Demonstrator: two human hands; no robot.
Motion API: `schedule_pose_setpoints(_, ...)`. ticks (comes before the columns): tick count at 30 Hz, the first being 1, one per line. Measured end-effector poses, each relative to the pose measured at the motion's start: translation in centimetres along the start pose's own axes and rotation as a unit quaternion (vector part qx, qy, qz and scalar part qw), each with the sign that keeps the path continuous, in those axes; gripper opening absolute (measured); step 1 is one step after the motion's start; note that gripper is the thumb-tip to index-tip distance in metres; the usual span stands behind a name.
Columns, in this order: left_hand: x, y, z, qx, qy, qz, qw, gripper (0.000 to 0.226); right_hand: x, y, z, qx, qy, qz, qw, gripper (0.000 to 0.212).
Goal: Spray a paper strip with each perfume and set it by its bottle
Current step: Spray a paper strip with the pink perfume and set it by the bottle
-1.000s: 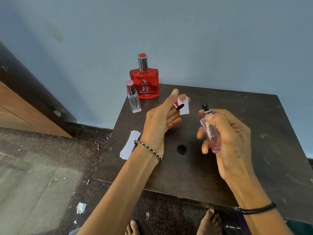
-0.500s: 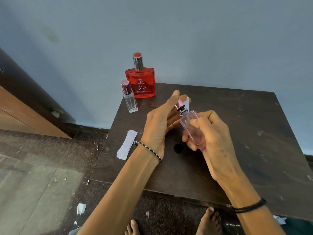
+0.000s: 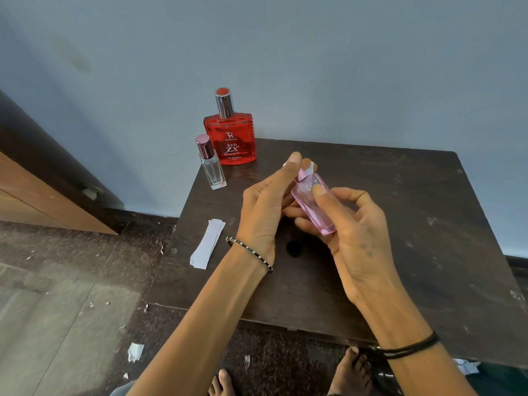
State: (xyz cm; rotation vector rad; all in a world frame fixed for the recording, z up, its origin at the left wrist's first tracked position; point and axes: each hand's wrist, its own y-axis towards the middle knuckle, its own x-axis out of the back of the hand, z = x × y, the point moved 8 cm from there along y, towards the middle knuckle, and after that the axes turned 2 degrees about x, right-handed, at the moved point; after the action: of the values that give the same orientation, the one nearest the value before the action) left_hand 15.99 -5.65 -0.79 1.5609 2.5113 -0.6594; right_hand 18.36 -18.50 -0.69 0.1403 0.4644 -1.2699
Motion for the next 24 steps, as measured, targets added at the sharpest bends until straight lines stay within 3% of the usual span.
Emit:
schedule_pose_setpoints(5,-0.3,0.0,0.1,-0.005,-0.017,-0.006,1.000,0.034,0.2,0.0,-1.0,-0.050,0.082,-0.004,0.995,0.051)
schedule_pose_setpoints(14,0.1,0.8,-0.4,-0.008,-0.002,-0.049,0.999,0.040,2.0,0.9,0.2,-0.004,-0.043,-0.039,0.998,0.063)
schedule_pose_setpoints(18,0.7,1.5,-0.3,-0.020,0.029,-0.053,0.998,0.020,2.5,1.3,0.7,0.015,-0.050,-0.033,0.998,0.048)
schedule_pose_setpoints(24,0.7,2.4,-0.1,-0.055,0.108,-0.043,0.992,0.031,2.7,1.7,1.4,0.049,-0.086,-0.015,0.995,0.040)
